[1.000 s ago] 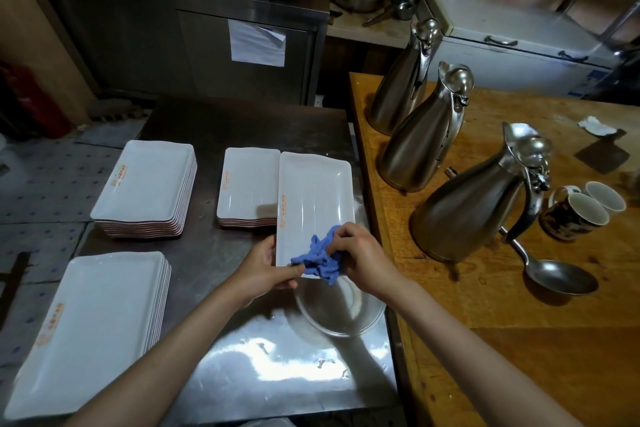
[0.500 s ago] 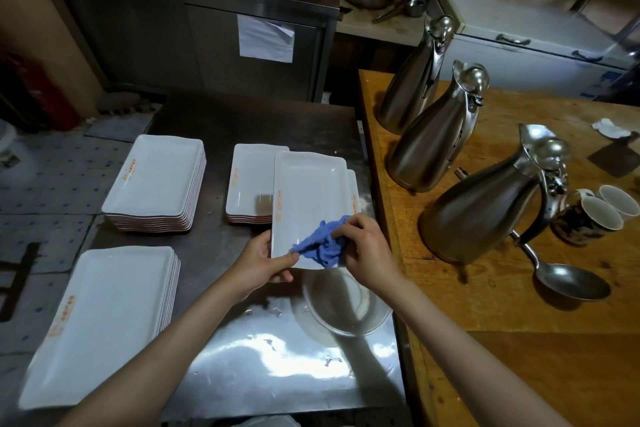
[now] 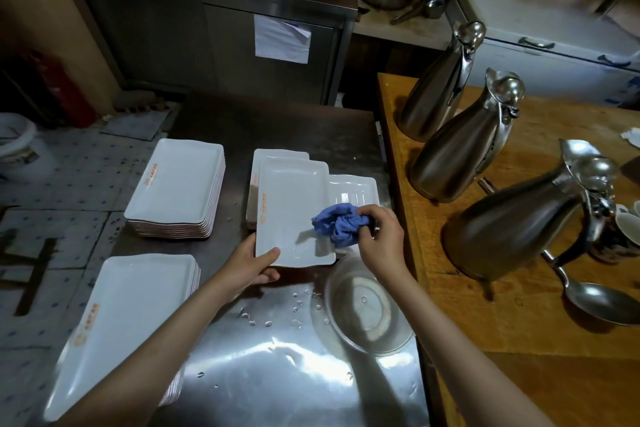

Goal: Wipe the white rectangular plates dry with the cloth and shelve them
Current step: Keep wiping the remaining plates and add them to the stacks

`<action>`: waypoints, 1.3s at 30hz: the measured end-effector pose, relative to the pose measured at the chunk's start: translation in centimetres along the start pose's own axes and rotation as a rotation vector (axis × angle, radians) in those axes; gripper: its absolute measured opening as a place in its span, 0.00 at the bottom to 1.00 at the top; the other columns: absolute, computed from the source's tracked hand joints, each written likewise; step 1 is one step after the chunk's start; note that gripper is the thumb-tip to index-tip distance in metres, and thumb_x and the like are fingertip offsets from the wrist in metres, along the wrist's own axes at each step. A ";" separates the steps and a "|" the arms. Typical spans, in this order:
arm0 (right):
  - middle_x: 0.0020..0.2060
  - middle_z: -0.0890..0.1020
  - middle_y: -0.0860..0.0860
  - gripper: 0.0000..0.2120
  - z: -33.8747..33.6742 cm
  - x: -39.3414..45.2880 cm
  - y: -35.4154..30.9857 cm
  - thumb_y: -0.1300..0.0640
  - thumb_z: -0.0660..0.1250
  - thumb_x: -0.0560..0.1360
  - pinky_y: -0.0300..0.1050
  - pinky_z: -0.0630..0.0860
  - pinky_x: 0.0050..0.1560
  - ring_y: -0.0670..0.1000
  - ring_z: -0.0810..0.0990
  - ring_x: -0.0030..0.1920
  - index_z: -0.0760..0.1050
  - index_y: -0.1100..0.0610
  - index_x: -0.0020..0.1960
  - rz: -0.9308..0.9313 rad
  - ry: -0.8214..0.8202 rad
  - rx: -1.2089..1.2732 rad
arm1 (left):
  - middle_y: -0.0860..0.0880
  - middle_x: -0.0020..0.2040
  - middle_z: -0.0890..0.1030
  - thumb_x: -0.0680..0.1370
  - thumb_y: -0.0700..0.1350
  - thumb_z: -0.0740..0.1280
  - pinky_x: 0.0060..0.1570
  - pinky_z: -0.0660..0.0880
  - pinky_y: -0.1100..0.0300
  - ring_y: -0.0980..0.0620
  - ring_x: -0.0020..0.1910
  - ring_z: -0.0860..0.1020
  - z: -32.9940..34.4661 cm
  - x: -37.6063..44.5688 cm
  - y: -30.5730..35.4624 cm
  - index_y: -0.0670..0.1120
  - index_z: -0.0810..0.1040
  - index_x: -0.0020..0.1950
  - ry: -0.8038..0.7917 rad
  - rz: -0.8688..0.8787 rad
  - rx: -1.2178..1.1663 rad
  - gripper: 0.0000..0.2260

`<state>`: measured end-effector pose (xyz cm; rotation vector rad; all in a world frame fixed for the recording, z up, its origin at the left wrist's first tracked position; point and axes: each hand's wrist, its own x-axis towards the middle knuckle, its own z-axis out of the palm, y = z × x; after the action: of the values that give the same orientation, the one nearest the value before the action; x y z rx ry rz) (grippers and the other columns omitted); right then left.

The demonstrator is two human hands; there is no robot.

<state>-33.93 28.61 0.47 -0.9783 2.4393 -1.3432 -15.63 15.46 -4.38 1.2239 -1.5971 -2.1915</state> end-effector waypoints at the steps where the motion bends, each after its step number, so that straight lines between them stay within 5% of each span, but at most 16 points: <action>1: 0.48 0.74 0.50 0.14 0.3 0.2 0.0 0.72 0.62 0.71 0.47 0.77 0.51 0.50 0.75 0.50 0.77 0.56 0.48 0.004 0.001 0.007 | 0.49 0.49 0.79 0.80 0.41 0.63 0.32 0.76 0.66 0.56 0.26 0.76 -0.4 0.3 0.1 0.50 0.69 0.62 -0.001 -0.010 -0.011 0.11; 7: 0.46 0.76 0.52 0.16 1.6 0.8 0.1 0.74 0.62 0.70 0.49 0.76 0.52 0.48 0.75 0.47 0.76 0.54 0.45 0.032 0.014 0.054 | 0.46 0.48 0.78 0.80 0.40 0.63 0.35 0.77 0.64 0.55 0.27 0.75 -2.6 1.6 0.8 0.47 0.70 0.62 -0.053 -0.064 -0.019 0.11; 13: 0.42 0.73 0.43 0.17 2.2 1.1 0.6 0.74 0.62 0.69 0.51 0.77 0.52 0.48 0.76 0.46 0.76 0.53 0.44 0.045 0.029 0.039 | 0.47 0.42 0.80 0.80 0.40 0.63 0.31 0.74 0.65 0.55 0.25 0.74 -3.2 2.4 0.5 0.48 0.71 0.59 -0.053 -0.094 -0.006 0.08; 20: 0.44 0.74 0.48 0.18 2.4 1.5 1.3 0.74 0.62 0.70 0.55 0.77 0.53 0.50 0.77 0.47 0.76 0.51 0.44 0.099 0.031 0.040 | 0.45 0.40 0.80 0.80 0.43 0.63 0.31 0.73 0.67 0.57 0.25 0.75 -3.9 3.4 0.6 0.48 0.71 0.60 -0.049 -0.115 0.057 0.09; 28: 0.44 0.74 0.46 0.19 2.9 1.4 1.4 0.73 0.62 0.70 0.53 0.78 0.53 0.48 0.77 0.47 0.75 0.48 0.43 0.116 0.019 0.024 | 0.49 0.34 0.83 0.78 0.44 0.67 0.31 0.74 0.66 0.58 0.24 0.75 -4.1 4.7 0.3 0.46 0.75 0.53 0.050 -0.112 0.043 0.06; 33: 0.43 0.73 0.43 0.18 3.0 1.5 1.6 0.73 0.62 0.70 0.53 0.78 0.53 0.48 0.77 0.47 0.75 0.50 0.44 0.114 0.021 0.011 | 0.46 0.40 0.81 0.73 0.37 0.72 0.30 0.78 0.66 0.58 0.25 0.78 -4.0 5.1 -0.5 0.40 0.76 0.55 0.159 -0.118 -0.031 0.12; 39: 0.43 0.73 0.41 0.18 3.1 1.5 1.7 0.74 0.61 0.70 0.52 0.78 0.54 0.46 0.75 0.47 0.75 0.50 0.43 0.126 0.018 0.009 | 0.48 0.34 0.82 0.74 0.42 0.73 0.34 0.76 0.60 0.57 0.23 0.75 -3.8 5.8 -0.4 0.40 0.78 0.50 0.206 -0.106 0.055 0.09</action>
<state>-34.49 26.17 -2.43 -0.7986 2.4598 -1.3250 -16.63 9.64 -8.04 1.5275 -1.5517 -2.0142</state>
